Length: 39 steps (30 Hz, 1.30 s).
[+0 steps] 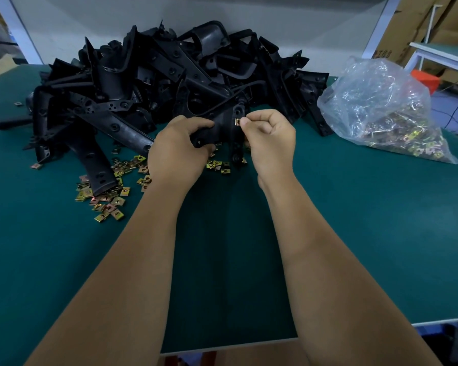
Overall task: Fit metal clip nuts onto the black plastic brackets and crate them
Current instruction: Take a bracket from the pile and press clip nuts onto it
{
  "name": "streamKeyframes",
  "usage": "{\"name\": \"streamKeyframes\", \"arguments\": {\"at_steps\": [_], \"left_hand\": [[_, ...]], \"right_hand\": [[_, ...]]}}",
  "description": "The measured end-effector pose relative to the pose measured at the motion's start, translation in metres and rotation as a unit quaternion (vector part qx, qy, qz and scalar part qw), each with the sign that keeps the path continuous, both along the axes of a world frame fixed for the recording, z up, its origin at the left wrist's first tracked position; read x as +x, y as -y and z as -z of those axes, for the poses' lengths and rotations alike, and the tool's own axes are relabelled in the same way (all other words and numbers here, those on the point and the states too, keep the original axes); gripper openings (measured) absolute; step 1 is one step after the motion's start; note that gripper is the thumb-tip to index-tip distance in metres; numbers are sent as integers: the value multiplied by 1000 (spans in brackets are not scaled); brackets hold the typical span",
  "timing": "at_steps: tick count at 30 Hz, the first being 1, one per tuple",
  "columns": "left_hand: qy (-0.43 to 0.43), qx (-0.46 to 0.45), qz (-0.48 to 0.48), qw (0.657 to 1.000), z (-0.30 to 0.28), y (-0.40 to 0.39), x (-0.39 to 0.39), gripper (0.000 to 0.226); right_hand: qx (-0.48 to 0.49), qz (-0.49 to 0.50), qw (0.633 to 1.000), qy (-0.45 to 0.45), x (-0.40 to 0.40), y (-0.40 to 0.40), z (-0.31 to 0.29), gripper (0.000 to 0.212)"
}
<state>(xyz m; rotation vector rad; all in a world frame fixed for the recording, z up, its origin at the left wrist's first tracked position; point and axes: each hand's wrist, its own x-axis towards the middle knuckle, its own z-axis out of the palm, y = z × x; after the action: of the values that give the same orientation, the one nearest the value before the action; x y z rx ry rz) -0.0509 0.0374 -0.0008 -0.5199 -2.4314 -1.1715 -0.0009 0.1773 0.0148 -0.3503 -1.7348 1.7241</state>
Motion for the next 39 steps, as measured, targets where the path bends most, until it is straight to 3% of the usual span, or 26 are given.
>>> {"name": "streamKeyframes", "arguments": {"at_steps": [6, 10, 14, 19, 21, 25, 28, 33, 39], "left_hand": [[40, 69, -37, 996, 0, 4, -4, 34], [55, 153, -72, 984, 0, 9, -8, 34], [66, 168, -69, 981, 1, 10, -10, 34], [72, 149, -65, 984, 1, 8, -9, 27], [74, 142, -64, 985, 1, 7, -9, 25], [73, 130, -59, 987, 0, 7, -8, 27], [70, 120, -55, 989, 0, 7, -9, 26], [73, 115, -52, 989, 0, 7, -10, 26], [67, 96, -42, 992, 2, 5, -10, 25]], "right_hand": [[57, -24, 997, 40, -1, -1, 1, 24], [209, 13, 959, 190, 6, -14, 2, 32], [316, -28, 906, 280, 9, -13, -1, 24], [403, -95, 863, 289, 4, -9, 3, 13], [408, -104, 864, 278, 3, -10, 6, 11], [393, -118, 876, 255, 1, -10, 8, 8], [355, -99, 906, 210, 1, -7, 9, 14], [112, -57, 987, 97, 1, -11, 2, 18], [-73, -73, 995, 18, 5, -17, -3, 17]]}}
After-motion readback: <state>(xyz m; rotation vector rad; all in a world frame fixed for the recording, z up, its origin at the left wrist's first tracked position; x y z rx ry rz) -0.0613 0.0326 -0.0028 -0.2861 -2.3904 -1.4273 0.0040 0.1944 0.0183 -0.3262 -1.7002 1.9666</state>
